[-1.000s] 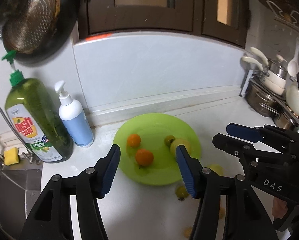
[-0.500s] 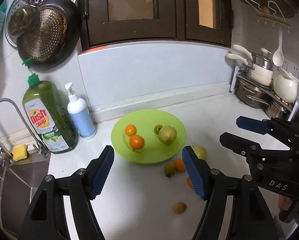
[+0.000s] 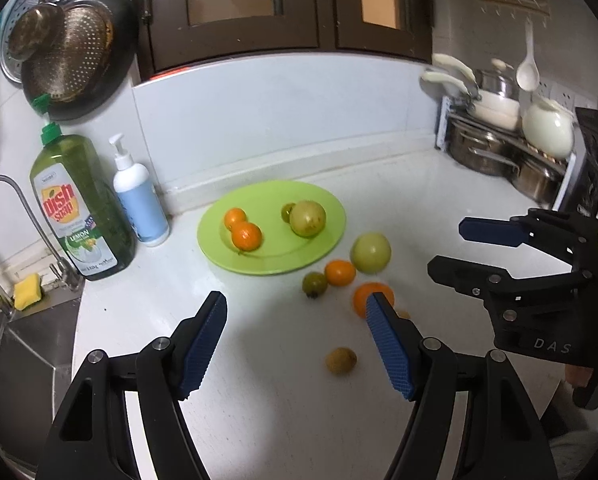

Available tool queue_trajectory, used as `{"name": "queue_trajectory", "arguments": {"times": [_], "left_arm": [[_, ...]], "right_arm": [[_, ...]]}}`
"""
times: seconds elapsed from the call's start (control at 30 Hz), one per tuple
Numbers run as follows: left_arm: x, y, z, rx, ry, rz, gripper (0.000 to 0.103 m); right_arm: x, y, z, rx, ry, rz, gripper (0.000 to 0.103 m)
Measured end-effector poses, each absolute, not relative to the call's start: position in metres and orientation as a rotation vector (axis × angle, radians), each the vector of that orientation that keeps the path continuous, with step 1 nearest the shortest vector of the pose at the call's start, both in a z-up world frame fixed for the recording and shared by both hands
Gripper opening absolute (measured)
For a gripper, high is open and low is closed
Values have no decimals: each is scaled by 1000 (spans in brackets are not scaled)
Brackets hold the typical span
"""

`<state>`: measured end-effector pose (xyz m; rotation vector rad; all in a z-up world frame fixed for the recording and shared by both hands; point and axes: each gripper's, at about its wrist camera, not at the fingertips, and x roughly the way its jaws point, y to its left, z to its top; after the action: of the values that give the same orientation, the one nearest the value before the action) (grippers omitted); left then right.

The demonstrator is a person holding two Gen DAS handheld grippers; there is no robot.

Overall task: Organize fruits
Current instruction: 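Withdraw both tools from the plate toward the remaining fruits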

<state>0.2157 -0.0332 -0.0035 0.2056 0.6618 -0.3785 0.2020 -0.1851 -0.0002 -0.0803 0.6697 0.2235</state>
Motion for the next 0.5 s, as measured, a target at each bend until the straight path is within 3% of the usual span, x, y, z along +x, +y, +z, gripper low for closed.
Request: {"name": "queue_trajectory", "arguments": {"times": [0.5], "left_arm": [[213,-47,-60,281,738,-437,71]], "right_arm": [[207,-185,-55,-109,804,257,53]]}}
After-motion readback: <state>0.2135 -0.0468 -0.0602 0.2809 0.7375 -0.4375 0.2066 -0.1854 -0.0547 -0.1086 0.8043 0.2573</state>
